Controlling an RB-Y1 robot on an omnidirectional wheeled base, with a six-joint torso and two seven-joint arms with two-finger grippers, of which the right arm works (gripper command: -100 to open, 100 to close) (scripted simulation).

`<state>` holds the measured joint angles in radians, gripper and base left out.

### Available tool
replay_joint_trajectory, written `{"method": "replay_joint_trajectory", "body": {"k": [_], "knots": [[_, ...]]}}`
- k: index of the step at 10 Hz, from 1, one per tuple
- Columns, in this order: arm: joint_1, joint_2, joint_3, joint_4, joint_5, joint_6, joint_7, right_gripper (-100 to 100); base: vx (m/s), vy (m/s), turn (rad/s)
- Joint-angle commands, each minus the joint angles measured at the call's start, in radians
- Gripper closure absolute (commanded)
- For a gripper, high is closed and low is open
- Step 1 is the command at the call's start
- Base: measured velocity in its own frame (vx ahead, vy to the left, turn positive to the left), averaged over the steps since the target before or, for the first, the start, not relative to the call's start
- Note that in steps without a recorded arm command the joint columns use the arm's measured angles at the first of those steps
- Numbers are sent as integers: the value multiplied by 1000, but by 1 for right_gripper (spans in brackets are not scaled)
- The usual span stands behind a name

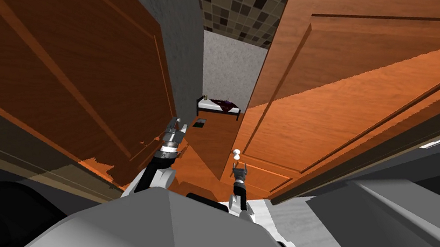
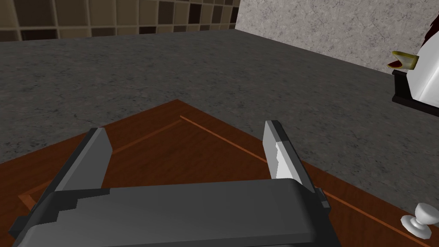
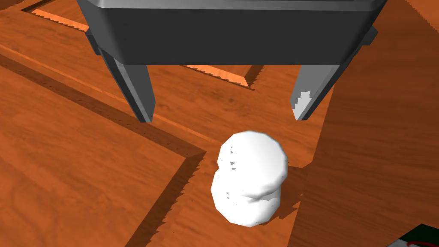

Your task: Push the door open

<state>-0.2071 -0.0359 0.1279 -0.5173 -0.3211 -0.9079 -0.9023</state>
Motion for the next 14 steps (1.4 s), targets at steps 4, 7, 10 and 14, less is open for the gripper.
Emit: {"method": "replay_joint_trajectory", "body": {"k": [4,7,10,14], "knots": [[-1,24,17,-13,-47,13,-120,-100,-47,-34,48],[-2,39,26,-19,-73,19,-195,-100,-58,-27,38],[-4,53,34,-24,-96,25,-259,-100,-67,-28,39],[-5,75,46,-30,-129,33,-334,-100,-66,-22,43]]}}
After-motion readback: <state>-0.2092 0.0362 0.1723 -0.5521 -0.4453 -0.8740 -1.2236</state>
